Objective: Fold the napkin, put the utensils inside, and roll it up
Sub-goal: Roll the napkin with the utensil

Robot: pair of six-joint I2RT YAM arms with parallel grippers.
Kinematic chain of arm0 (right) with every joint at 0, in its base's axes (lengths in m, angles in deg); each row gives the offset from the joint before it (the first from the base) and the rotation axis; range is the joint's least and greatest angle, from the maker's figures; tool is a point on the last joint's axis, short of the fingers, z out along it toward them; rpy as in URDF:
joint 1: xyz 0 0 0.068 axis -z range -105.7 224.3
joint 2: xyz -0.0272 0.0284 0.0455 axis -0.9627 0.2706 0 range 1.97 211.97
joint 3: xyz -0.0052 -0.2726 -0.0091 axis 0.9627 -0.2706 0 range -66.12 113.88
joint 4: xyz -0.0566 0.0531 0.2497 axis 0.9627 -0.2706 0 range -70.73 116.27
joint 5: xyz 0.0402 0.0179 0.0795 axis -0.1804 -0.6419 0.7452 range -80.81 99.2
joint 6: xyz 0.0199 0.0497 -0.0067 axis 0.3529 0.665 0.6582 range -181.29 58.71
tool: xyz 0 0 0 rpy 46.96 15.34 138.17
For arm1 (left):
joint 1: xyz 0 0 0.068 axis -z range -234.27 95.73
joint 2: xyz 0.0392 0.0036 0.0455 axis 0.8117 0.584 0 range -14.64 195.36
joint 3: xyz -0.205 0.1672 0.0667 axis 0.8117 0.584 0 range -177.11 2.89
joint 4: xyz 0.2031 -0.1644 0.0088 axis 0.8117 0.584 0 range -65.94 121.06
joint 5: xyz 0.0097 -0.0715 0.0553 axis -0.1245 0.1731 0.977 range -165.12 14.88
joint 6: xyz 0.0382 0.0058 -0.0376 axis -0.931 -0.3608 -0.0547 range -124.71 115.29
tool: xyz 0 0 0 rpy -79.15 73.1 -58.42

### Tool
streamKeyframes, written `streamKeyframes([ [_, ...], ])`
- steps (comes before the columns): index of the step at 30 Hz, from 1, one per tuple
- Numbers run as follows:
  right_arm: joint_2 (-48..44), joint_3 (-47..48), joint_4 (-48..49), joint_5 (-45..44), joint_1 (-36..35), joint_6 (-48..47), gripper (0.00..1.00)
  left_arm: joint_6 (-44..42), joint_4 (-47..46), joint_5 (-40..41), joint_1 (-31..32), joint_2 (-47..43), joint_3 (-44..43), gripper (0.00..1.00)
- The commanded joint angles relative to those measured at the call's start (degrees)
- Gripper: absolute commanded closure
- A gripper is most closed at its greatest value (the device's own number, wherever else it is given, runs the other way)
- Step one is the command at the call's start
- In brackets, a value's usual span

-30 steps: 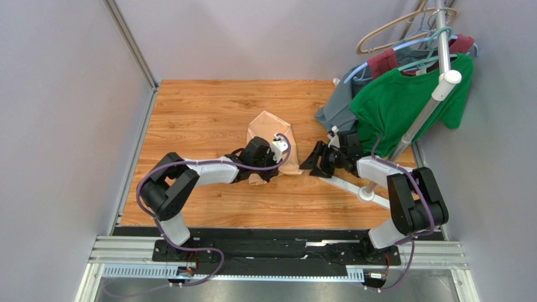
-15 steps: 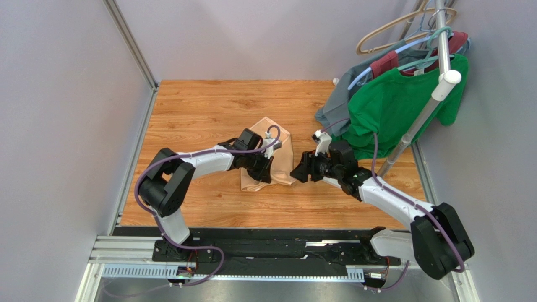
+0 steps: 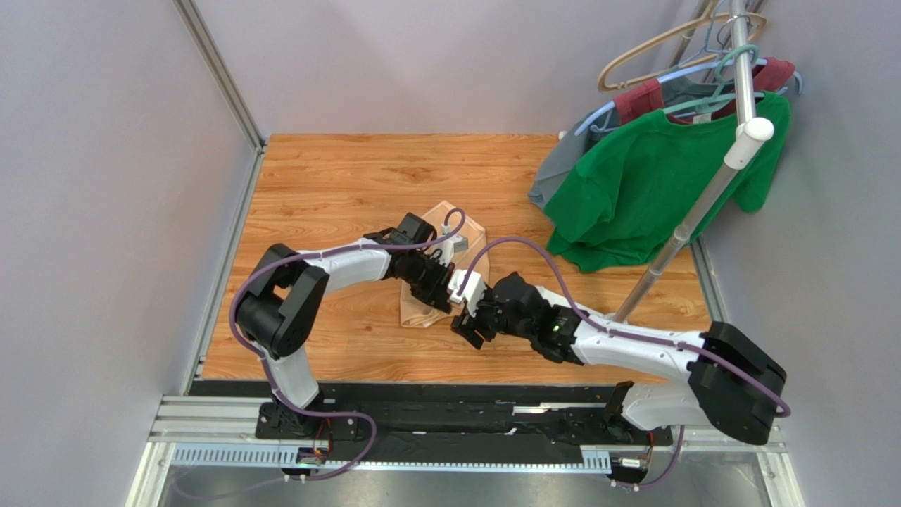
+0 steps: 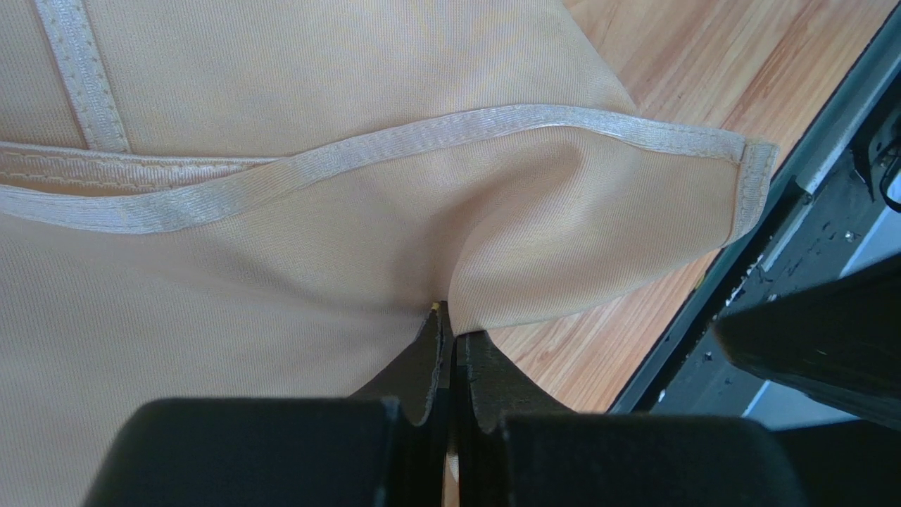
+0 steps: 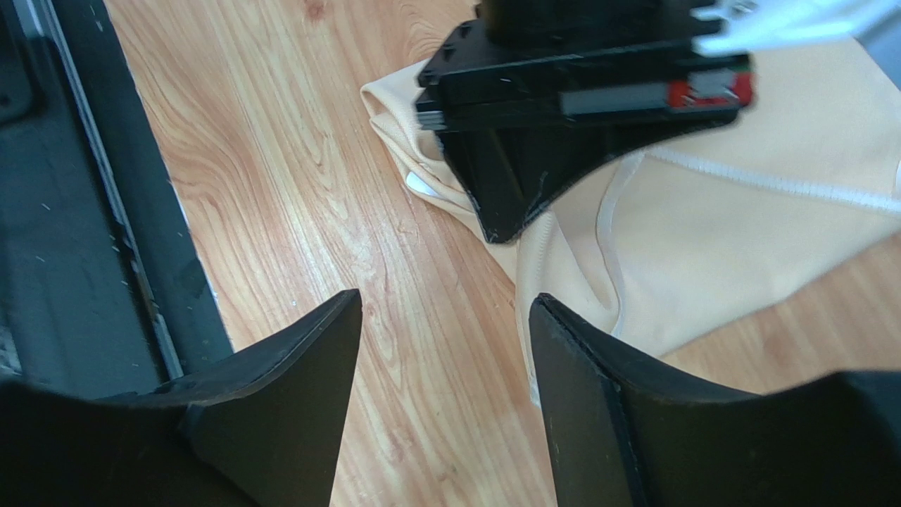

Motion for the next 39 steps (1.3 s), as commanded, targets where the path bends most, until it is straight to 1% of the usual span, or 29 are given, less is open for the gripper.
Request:
streamKeyframes([
  [1, 4.6, 1.6, 4.7, -8.5, -3.4, -10.9, 0.36, -1.1, 5.2, 0.7, -0.7, 1.9, -0.6, 1.0],
  [2, 5.6, 1.9, 5.0, -10.9, -4.2, -11.8, 0.36, -1.2, 5.6, 0.7, -0.8, 1.9, -0.7, 1.0],
  [6, 10.6, 2.9, 6.0, -14.8, -6.9, -15.8, 0.37, -0.8, 6.2, -0.5, -1.3, 1.8, -1.2, 1.0],
  [14, 17.8, 4.4, 11.1, -21.9, -8.2, -22.2, 0.37, -1.1, 6.7, -1.5, -1.4, 1.6, -1.1, 1.0],
  [17, 19.4, 3.6, 15.6, -25.7, -9.2, -25.1, 0.38, -1.1, 6.8, -1.3, -1.4, 1.6, -1.2, 1.0],
  [21, 20.9, 4.9, 14.7, -24.3, -9.3, -25.8, 0.38, -1.4, 6.8, -1.5, -1.4, 1.9, -1.3, 1.0],
  [27, 23.2, 5.0, 16.0, -24.5, -9.3, -26.9, 0.37, -1.6, 7.3, -1.8, -1.5, 1.7, -1.3, 1.0],
  [31, 23.9, 6.3, 13.2, -22.6, -9.2, -26.6, 0.38, -1.6, 7.2, -1.8, -1.4, 1.6, -1.6, 1.0],
  [35, 24.1, 7.8, 9.0, -19.4, -8.0, -24.4, 0.42, -2.0, 6.9, -2.5, -1.4, 0.8, -1.4, 1.0],
  [38, 24.6, 8.6, 6.1, -18.2, -7.3, -23.4, 0.51, -2.1, 6.8, -2.8, -1.4, 0.5, -1.2, 1.0],
  [39, 24.6, 8.7, 5.8, -18.0, -7.1, -23.3, 0.59, -2.1, 6.8, -2.9, -1.5, 0.5, -1.3, 1.0],
])
